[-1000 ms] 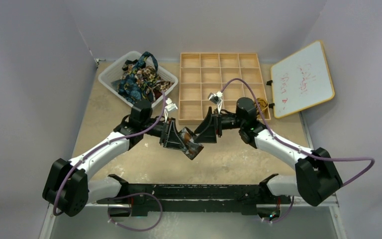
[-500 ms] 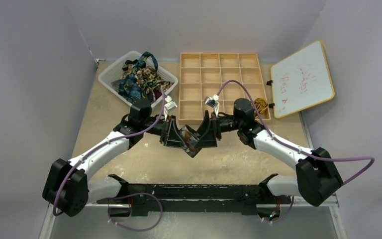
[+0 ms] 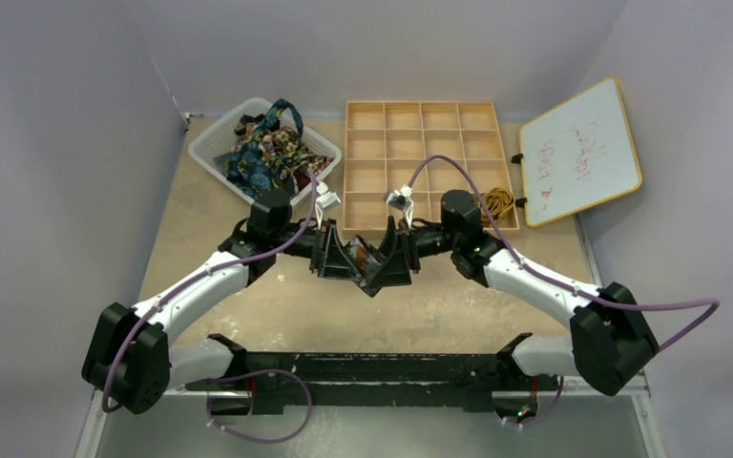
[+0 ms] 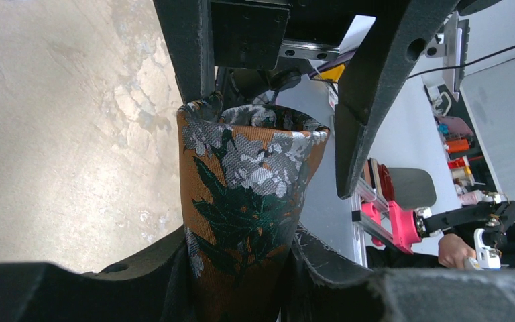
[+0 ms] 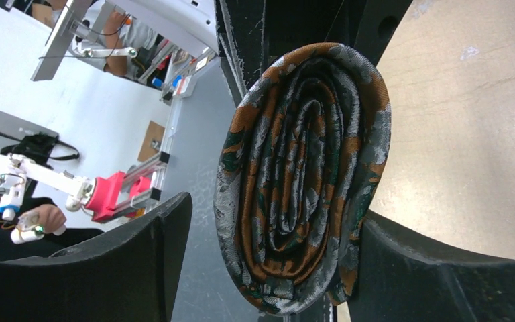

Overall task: Roll the ties
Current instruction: Place the tie in the storage box.

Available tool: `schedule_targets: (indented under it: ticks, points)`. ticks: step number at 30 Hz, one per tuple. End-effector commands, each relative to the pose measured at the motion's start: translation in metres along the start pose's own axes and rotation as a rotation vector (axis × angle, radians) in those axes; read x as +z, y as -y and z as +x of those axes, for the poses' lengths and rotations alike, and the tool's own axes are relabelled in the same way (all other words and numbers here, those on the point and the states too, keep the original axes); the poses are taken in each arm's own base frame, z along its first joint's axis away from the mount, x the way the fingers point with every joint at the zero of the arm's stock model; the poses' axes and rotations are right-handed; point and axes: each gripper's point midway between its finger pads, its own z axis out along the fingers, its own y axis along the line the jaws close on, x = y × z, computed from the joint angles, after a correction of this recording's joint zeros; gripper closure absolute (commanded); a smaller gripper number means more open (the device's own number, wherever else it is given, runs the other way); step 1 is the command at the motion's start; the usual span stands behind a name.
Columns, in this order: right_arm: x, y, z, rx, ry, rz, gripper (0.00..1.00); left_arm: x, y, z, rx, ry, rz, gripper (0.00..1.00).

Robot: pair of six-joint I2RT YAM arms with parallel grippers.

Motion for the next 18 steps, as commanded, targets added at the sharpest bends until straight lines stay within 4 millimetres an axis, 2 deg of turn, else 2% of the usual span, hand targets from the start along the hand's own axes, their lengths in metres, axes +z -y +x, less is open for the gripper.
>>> schedule_targets:
  ticks: [1, 6, 11, 15, 18]
  points:
    - [0.007, -0.023, -0.01, -0.074, -0.014, -0.057, 0.29, 0.0, 0.01, -0.022, 0.082, 0.049, -0.005, 0.65]
    - [0.011, -0.02, -0.008, -0.066, -0.029, -0.061, 0.43, -0.001, 0.011, -0.02, 0.087, 0.042, 0.002, 0.65]
    - [0.013, -0.013, -0.003, -0.04, -0.04, -0.058, 0.48, -0.002, 0.014, -0.018, 0.104, 0.034, 0.015, 0.65]
    - [0.015, -0.007, -0.001, -0.015, -0.048, -0.049, 0.56, -0.002, 0.013, -0.019, 0.101, 0.041, 0.005, 0.65]
    - [0.015, -0.005, -0.001, -0.009, -0.046, -0.043, 0.61, -0.002, 0.01, -0.022, 0.088, 0.056, -0.022, 0.59]
